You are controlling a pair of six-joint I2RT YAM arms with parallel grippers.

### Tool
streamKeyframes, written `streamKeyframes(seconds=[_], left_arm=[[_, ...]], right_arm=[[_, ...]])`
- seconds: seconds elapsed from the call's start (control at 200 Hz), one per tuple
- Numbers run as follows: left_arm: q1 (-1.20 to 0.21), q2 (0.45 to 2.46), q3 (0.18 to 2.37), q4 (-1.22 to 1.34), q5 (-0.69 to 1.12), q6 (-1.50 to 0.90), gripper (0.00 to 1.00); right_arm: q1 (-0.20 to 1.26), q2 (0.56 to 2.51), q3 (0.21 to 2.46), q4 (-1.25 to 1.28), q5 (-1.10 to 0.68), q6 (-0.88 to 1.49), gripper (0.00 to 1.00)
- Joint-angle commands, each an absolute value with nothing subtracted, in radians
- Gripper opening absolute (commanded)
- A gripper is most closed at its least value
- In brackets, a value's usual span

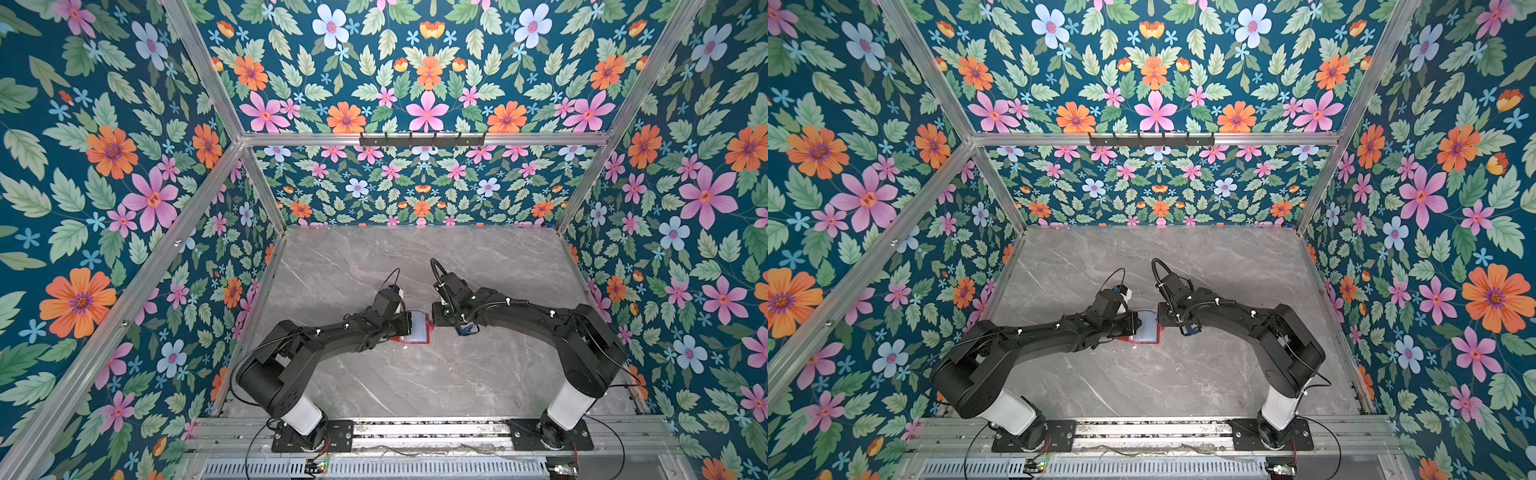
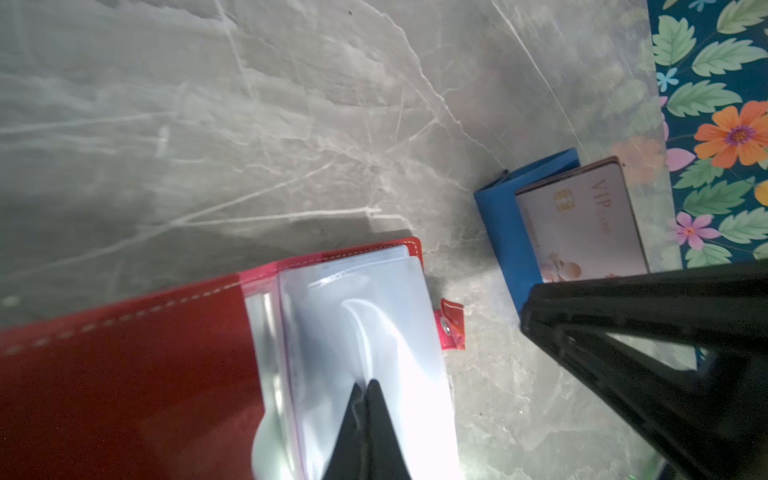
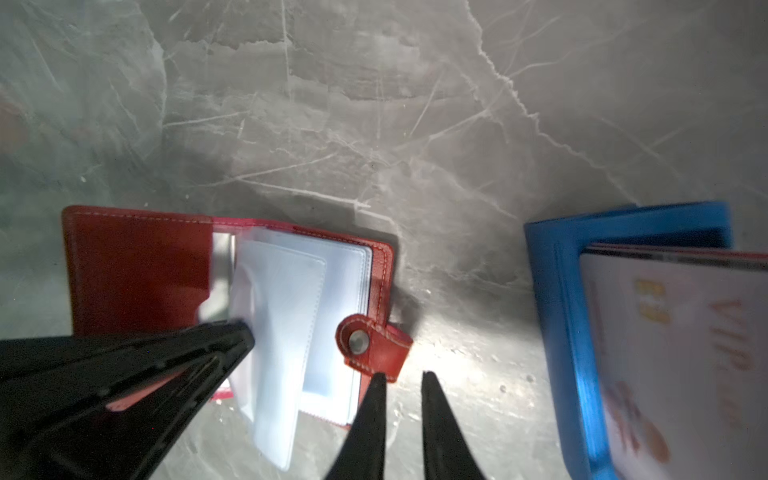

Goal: Insert credit cards into a card holder
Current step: Flip over the card slot on the card holder.

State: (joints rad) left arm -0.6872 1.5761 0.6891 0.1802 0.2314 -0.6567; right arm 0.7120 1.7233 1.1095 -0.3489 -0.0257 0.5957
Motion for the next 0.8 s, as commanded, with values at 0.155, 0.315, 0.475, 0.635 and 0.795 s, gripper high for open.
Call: streamKeyframes(seconds=[0.155, 0.315, 0.475, 0.635, 0.795], left_arm=[[-0.686, 1.553, 0.664, 0.254, 0.197, -0.703, 0.00], [-0.686, 1.556, 0.662, 0.258, 0.192, -0.706, 0.00], [-0.686, 1.559, 0.661, 0.259, 0.195, -0.707, 0.00], [-0.687, 1.565, 0.661, 0.261, 0.199, -0.708, 0.00], [-0.687, 1.562, 0.661, 0.262, 0.203, -0.704, 0.00]], right_arm=[[0.713, 1.732, 1.102, -0.316, -0.166, 0.563, 0.19], [0.720, 1.761, 1.109, -0.296, -0.231, 0.560, 0.11], [0.721, 1.794, 1.127, -0.291, -0.241, 0.571, 0.08], [0.720, 1.825, 1.147, -0.275, -0.269, 0.585, 0.09], [0.720, 1.848, 1.152, -0.239, -0.289, 0.601, 0.13]])
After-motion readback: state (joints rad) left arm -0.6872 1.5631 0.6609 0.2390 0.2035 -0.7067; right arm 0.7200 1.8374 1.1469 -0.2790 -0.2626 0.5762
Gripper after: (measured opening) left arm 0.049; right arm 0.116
